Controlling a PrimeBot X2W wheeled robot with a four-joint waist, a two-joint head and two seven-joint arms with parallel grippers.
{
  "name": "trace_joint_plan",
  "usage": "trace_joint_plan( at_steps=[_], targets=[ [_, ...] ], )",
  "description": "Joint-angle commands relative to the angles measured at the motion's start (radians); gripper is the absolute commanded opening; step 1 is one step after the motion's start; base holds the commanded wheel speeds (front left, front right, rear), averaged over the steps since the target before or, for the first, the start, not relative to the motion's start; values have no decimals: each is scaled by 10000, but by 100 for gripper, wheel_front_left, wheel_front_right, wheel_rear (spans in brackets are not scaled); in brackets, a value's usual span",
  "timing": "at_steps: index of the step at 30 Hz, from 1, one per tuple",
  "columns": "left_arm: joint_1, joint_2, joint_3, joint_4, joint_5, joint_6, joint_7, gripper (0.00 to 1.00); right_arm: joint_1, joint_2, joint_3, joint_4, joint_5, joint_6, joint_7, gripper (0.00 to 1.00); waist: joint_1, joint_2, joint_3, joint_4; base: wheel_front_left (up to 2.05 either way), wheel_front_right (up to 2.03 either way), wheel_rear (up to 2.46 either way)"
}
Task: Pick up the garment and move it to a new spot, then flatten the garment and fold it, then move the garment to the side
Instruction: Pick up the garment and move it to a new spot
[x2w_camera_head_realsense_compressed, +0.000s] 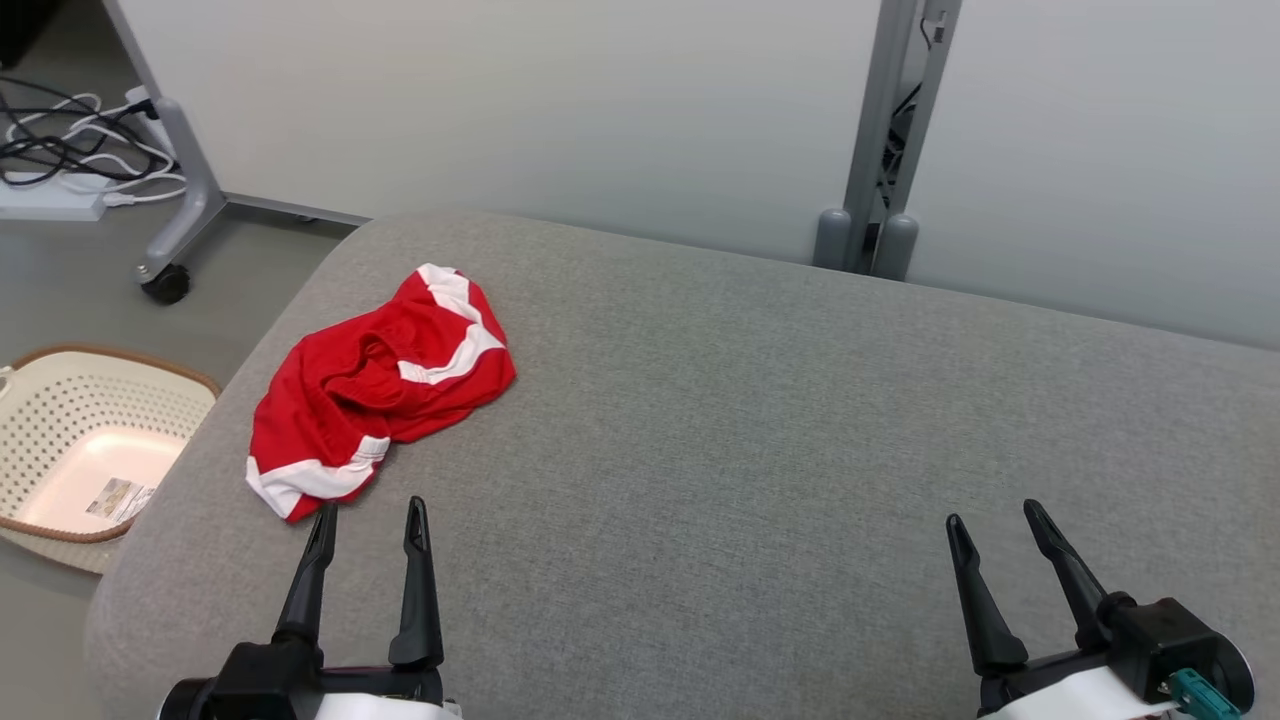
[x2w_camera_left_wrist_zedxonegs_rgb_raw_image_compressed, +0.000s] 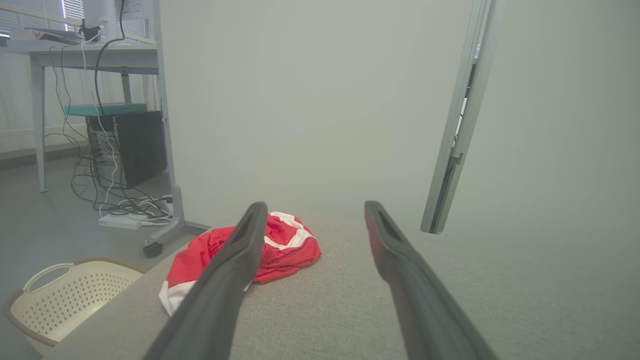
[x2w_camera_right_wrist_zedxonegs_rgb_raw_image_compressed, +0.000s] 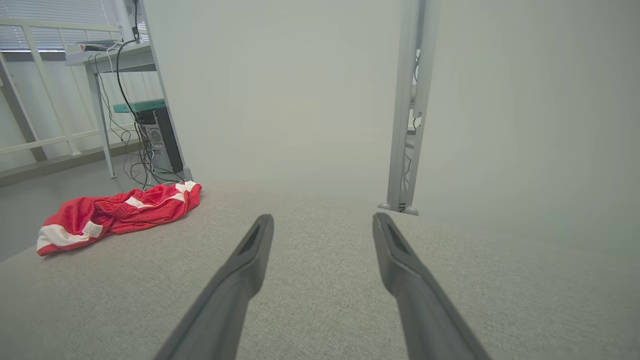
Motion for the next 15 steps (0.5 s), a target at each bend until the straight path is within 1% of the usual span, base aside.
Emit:
trace_joint_plan(
  at_steps=[1, 8, 15],
  targets=[
    [-153, 34, 0, -37, 18, 37, -40, 100, -80, -54, 15, -46, 99, -3, -2, 100, 0, -1, 67, 340, 0, 0, 0],
    [-211, 34, -54, 44, 115, -25, -40, 100, -72, -53, 72, -13, 160, -3, -2, 100, 0, -1, 35, 879, 0, 0, 0],
    [-236, 32, -72, 126, 152, -2, -40, 100, -98, -54, 153, 18, 108, -3, -2, 100, 0, -1, -16, 1066, 0, 0, 0]
  ],
)
